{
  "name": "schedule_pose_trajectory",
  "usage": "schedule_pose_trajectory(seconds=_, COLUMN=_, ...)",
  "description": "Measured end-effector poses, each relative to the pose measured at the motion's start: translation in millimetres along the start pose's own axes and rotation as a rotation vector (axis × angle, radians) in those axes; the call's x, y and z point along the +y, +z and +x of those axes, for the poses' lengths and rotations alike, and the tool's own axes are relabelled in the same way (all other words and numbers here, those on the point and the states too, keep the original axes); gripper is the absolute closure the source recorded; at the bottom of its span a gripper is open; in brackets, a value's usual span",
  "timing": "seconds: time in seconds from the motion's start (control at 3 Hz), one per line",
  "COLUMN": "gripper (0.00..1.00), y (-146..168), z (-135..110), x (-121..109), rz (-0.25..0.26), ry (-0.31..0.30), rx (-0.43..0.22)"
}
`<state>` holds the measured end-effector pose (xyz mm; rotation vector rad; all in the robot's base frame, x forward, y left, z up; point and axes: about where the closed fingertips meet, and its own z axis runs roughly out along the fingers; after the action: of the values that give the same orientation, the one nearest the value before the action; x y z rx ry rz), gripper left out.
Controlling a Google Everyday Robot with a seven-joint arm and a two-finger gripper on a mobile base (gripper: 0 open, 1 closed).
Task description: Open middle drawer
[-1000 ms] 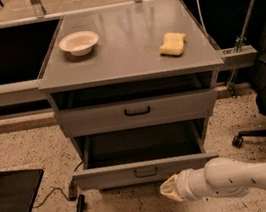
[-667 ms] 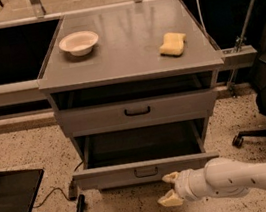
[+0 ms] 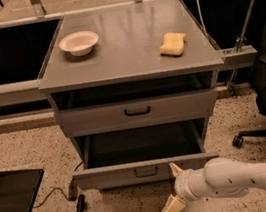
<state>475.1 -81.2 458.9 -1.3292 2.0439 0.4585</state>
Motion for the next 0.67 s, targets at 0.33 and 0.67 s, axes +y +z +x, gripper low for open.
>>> schedule_pose_trajectory(seconds=0.33, gripper=0.0, y=-8, z=-13, x=-17, rz=0.068, ry=-0.049, rx=0.033)
schedule_pose_trajectory(seconds=0.67, gripper=0.0, y=-27, z=-35, x=-52, rz=0.208, ry=-0.139, rx=0.099)
